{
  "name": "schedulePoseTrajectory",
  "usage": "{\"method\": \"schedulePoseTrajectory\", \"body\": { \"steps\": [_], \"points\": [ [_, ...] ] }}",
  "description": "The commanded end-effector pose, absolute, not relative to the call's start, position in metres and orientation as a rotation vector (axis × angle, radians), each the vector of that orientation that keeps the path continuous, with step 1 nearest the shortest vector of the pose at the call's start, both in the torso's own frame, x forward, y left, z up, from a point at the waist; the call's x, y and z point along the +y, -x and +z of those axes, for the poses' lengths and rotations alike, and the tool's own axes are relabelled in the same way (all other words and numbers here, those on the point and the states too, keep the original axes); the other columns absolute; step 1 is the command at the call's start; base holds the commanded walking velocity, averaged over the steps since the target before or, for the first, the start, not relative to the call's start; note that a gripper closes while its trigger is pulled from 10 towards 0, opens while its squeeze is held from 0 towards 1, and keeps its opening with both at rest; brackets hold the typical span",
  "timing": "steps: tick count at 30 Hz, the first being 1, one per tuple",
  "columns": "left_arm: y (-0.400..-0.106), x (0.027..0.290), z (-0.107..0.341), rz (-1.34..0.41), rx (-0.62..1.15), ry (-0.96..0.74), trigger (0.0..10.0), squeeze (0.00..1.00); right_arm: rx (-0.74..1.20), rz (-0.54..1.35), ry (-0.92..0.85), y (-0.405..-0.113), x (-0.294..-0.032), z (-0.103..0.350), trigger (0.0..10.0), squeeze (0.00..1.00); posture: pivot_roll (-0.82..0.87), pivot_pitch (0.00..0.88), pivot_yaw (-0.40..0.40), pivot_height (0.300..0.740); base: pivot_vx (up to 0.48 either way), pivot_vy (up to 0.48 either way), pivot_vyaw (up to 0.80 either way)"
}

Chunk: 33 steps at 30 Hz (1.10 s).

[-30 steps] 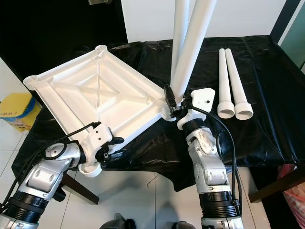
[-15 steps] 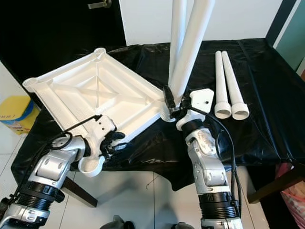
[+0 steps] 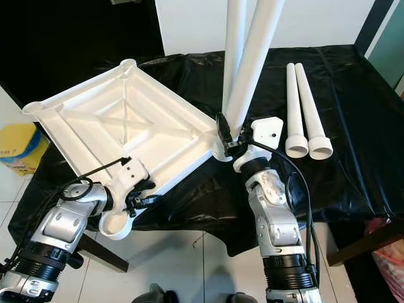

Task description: Building children table

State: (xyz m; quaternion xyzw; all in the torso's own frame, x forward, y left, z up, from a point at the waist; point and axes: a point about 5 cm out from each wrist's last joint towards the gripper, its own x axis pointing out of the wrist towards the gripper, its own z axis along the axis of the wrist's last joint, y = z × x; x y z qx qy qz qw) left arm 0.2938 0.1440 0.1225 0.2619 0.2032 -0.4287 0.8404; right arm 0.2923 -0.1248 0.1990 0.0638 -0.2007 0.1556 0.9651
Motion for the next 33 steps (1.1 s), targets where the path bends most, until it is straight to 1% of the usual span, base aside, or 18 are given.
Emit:
{"method": "schedulePoseTrajectory", "body": {
  "steps": [1,3,4,5,6,10,14,15,16,17,19,20,22,23,24,27,28,33],
  "points": [
    [-0.298,0.154,0.119,-0.712,0.407,-0.616,8.5,0.0,-0.414,0.322,-0.134,-0.29,-0.124,0.201,10.0,0.0,-0.03,0.076,0.025,0.74,0.0,0.0,0.0],
    [-0.299,0.154,0.12,-0.7,0.403,-0.615,8.5,0.0,-0.414,0.322,-0.134,-0.291,-0.123,0.201,10.0,0.0,-0.03,0.076,0.025,0.74,0.0,0.0,0.0],
    [-0.304,0.152,0.122,-0.663,0.391,-0.609,0.0,0.0,-0.415,0.326,-0.136,-0.292,-0.123,0.201,10.0,0.0,-0.02,0.073,0.022,0.74,0.0,0.0,0.0],
    [-0.304,0.152,0.122,-0.663,0.391,-0.609,0.0,0.0,-0.415,0.326,-0.136,-0.292,-0.123,0.201,10.0,0.0,-0.02,0.073,0.022,0.74,0.0,0.0,0.0],
    [-0.31,0.149,0.124,-0.612,0.378,-0.606,0.0,0.0,-0.415,0.329,-0.138,-0.292,-0.122,0.201,10.0,0.0,-0.02,0.07,0.021,0.74,0.0,0.0,0.0],
    [-0.316,0.142,0.127,-0.567,0.36,-0.591,0.0,0.0,-0.414,0.333,-0.139,-0.293,-0.121,0.201,10.0,0.0,-0.02,0.066,0.022,0.74,0.0,0.0,0.0],
    [-0.328,0.1,0.134,-0.508,0.292,-0.493,0.0,0.0,-0.414,0.339,-0.143,-0.293,-0.118,0.201,10.0,0.0,-0.03,0.056,0.026,0.74,0.0,0.0,0.0],
    [-0.328,0.1,0.134,-0.508,0.292,-0.493,0.0,0.0,-0.414,0.339,-0.143,-0.293,-0.118,0.201,10.0,0.0,-0.03,0.056,0.026,0.74,0.0,0.0,0.0],
    [-0.332,0.092,0.138,-0.505,0.273,-0.468,2.2,0.0,-0.415,0.34,-0.144,-0.293,-0.118,0.201,10.0,0.0,-0.03,0.053,0.027,0.74,0.0,0.0,0.0],
    [-0.334,0.086,0.141,-0.507,0.256,-0.451,2.2,0.0,-0.415,0.341,-0.145,-0.293,-0.117,0.201,10.0,0.0,-0.03,0.052,0.027,0.74,0.0,0.0,0.0],
    [-0.335,0.082,0.143,-0.508,0.246,-0.442,2.2,0.0,-0.415,0.341,-0.145,-0.293,-0.117,0.201,10.0,0.0,-0.03,0.052,0.027,0.74,0.0,0.0,0.0],
    [-0.337,0.071,0.152,-0.539,0.203,-0.414,10.0,0.0,-0.414,0.341,-0.145,-0.293,-0.117,0.201,10.0,0.0,-0.03,0.048,0.029,0.74,0.0,0.0,0.0],
    [-0.335,0.046,0.165,-0.645,0.133,-0.363,10.0,0.0,-0.413,0.34,-0.144,-0.293,-0.116,0.2,10.0,0.0,-0.04,0.045,0.034,0.74,0.0,0.0,0.0],
    [-0.335,0.046,0.165,-0.645,0.133,-0.363,10.0,0.0,-0.413,0.34,-0.144,-0.293,-0.116,0.2,10.0,0.0,-0.04,0.045,0.034,0.74,0.0,0.0,0.0],
    [-0.333,0.038,0.17,-0.684,0.115,-0.34,10.0,0.0,-0.414,0.34,-0.143,-0.293,-0.116,0.2,10.0,0.0,-0.04,0.045,0.037,0.74,0.0,0.0,0.0],
    [-0.331,0.034,0.171,-0.715,0.119,-0.302,10.0,0.0,-0.414,0.338,-0.143,-0.292,-0.116,0.2,10.0,0.0,-0.04,0.042,0.041,0.74,0.0,0.0,0.0],
    [-0.328,0.032,0.173,-0.737,0.104,-0.26,10.0,1.0,-0.415,0.335,-0.143,-0.292,-0.116,0.2,10.0,0.0,-0.04,0.04,0.046,0.74,0.0,0.0,0.0],
    [-0.325,0.031,0.177,-0.761,0.073,-0.228,10.0,1.0,-0.413,0.327,-0.145,-0.291,-0.117,0.199,10.0,0.0,-0.04,0.04,0.051,0.74,0.0,0.0,0.0]
  ]
}}
